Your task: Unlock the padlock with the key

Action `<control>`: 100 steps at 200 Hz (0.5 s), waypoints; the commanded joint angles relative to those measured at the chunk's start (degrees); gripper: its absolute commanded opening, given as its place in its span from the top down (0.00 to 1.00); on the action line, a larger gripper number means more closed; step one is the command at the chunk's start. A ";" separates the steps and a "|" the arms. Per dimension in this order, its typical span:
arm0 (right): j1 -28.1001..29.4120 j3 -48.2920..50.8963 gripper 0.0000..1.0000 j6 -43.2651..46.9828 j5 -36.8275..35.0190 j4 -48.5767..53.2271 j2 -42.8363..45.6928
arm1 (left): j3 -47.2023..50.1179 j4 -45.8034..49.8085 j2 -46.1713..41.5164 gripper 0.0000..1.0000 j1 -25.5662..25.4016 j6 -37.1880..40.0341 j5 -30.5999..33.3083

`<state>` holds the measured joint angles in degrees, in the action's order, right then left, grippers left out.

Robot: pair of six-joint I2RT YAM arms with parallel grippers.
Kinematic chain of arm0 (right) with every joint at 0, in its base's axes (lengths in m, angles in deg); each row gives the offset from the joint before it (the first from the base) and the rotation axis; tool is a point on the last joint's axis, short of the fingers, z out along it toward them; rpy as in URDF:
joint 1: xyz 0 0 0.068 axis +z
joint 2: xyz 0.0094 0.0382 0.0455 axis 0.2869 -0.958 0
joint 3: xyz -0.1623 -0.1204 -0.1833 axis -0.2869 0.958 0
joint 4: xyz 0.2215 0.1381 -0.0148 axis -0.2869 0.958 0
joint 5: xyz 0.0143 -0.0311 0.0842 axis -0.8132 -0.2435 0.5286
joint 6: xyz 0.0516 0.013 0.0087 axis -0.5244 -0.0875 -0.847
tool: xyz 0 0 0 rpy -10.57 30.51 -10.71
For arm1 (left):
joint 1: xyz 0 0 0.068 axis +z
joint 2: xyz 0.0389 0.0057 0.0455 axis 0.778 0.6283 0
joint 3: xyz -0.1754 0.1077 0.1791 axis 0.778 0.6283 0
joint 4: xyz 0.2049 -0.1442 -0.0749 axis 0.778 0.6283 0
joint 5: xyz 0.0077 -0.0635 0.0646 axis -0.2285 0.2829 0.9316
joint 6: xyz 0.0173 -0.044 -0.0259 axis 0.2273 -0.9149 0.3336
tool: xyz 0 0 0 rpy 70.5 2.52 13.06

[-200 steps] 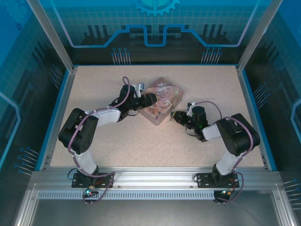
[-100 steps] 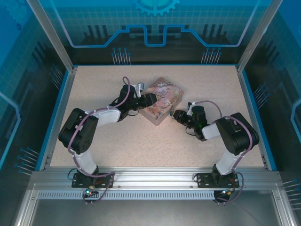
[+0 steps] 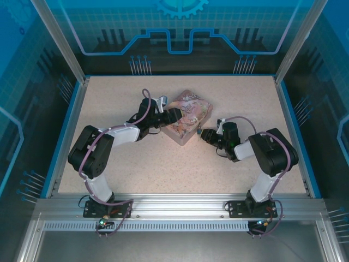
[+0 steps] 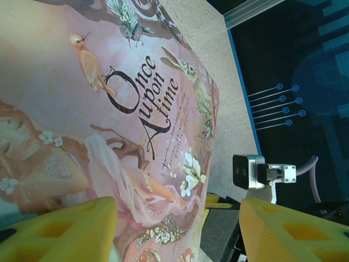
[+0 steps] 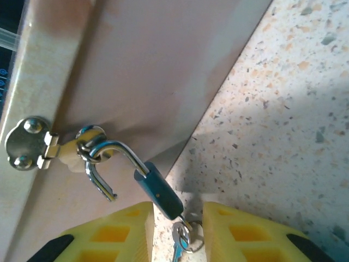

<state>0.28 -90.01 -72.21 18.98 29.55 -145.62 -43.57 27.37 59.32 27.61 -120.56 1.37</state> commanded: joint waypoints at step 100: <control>-0.94 -1.82 0.80 -1.01 5.13 -6.17 -6.75 | 2.88 10.39 3.13 0.38 0.57 -0.54 2.66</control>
<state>0.04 -92.39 -73.07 23.68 22.91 -151.19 -43.57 27.40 59.32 27.61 -120.56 1.37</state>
